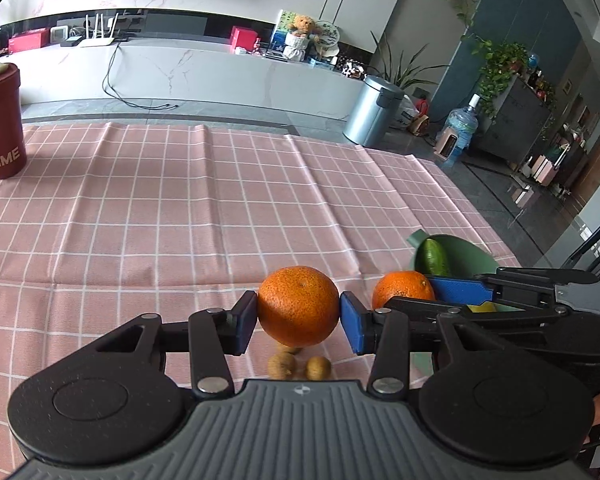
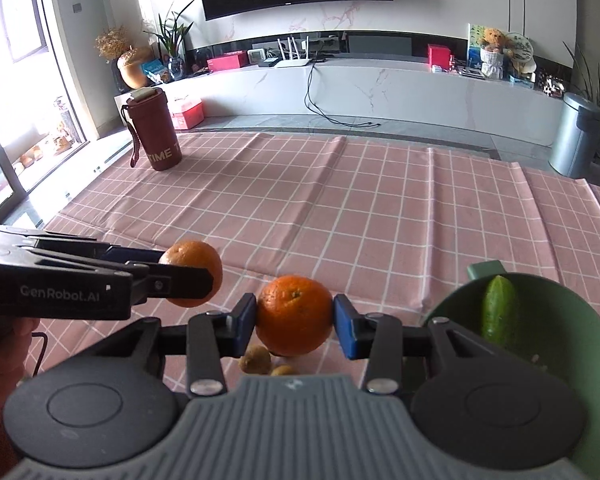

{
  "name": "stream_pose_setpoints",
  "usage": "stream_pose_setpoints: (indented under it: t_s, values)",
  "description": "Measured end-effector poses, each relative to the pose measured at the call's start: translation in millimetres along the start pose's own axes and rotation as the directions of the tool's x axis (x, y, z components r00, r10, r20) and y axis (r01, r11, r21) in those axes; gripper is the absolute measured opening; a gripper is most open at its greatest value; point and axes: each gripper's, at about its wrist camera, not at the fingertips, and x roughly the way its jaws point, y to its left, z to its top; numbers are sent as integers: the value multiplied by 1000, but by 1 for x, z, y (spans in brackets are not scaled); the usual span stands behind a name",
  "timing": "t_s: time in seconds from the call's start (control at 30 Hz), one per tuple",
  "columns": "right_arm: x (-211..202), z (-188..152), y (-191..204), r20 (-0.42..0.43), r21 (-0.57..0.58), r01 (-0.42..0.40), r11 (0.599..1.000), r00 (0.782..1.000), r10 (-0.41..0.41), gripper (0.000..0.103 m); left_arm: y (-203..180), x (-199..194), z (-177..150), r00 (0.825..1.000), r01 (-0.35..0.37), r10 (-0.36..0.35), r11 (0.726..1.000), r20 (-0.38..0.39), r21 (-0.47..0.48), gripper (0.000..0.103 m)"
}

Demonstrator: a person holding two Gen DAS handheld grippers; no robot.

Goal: Organize fruits
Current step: 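Lower both held oranges into the green colander and open both tools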

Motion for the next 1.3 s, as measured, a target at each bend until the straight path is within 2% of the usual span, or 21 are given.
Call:
stream_pose_setpoints:
  t_s: [0.1, 0.3, 0.43, 0.57, 0.77, 0.87, 1.0, 1.1, 1.3]
  values:
    - [-28, -2, -19, 5, 38, 9, 999, 1000, -10, 39, -25, 2, 0, 1000, 26, -26, 999, -3, 34, 51]
    - [-74, -18, -64, -8, 85, 85, 993, 996, -85, 39, -78, 19, -2, 997, 74, -69, 989, -47, 129, 51]
    - [-87, -33, -93, -38, 127, 125, 984, 992, -121, 39, -108, 38, 1, 992, 101, -84, 974, -90, 204, 50]
    - [-91, -41, -116, -61, 153, 123, 981, 992, -114, 39, -132, 63, 1, 987, 113, -73, 952, -146, 284, 50]
    - [-81, -35, -142, -90, 169, 115, 979, 991, -101, 39, -149, 93, -6, 976, 78, 5, 924, -218, 374, 50]
    - [-67, -27, -150, -112, 167, 115, 979, 989, -97, 39, -157, 107, -7, 968, 32, 75, 909, -239, 415, 50]
    - [-43, -18, -160, -135, 157, 116, 981, 986, -95, 39, -168, 123, -8, 951, -14, 160, 878, -265, 479, 50]
    - [-27, -10, -168, -148, 145, 110, 983, 985, -88, 39, -175, 132, -7, 928, -21, 203, 866, -312, 499, 50]
    - [6, -3, -177, -211, 74, 115, 991, 973, -98, 39, -183, 142, -10, 904, -23, 257, 826, -341, 563, 51]
